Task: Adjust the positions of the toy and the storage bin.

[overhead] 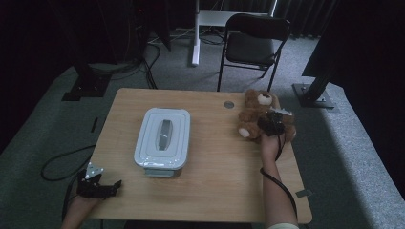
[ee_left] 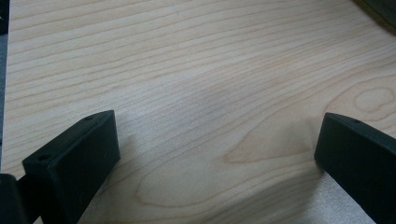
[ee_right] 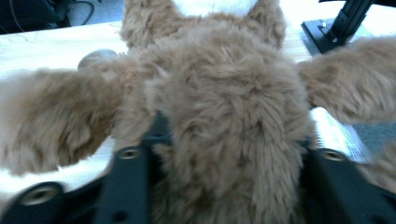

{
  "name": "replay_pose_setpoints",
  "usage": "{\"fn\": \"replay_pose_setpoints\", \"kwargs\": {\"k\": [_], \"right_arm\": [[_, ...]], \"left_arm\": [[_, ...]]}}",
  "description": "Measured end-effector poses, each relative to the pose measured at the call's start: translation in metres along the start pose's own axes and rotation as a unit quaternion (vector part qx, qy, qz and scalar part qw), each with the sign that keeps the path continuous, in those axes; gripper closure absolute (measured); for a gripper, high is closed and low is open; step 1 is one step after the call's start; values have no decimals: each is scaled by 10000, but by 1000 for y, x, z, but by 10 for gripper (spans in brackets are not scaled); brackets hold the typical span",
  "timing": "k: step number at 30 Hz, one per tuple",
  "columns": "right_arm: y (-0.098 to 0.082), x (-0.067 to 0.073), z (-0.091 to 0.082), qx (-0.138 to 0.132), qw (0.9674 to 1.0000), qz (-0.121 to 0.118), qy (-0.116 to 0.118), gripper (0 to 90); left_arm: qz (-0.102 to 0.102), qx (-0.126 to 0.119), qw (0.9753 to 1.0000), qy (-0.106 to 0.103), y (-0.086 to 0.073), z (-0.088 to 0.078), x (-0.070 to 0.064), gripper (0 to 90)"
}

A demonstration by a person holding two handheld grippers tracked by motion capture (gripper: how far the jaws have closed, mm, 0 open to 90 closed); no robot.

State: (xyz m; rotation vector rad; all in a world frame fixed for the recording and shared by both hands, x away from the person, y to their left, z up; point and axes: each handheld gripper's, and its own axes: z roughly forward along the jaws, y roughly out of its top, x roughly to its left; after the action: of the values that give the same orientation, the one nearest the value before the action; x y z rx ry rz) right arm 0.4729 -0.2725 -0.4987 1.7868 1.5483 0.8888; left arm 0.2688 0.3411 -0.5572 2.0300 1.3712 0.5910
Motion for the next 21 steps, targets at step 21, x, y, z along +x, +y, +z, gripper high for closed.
{"fn": "replay_pose_setpoints", "kwargs": {"k": [21], "right_arm": [[14,-5,-38,-51,9983,-41,587,129]], "left_arm": [[164,3,9998,56,11,8,-6,6]]}}
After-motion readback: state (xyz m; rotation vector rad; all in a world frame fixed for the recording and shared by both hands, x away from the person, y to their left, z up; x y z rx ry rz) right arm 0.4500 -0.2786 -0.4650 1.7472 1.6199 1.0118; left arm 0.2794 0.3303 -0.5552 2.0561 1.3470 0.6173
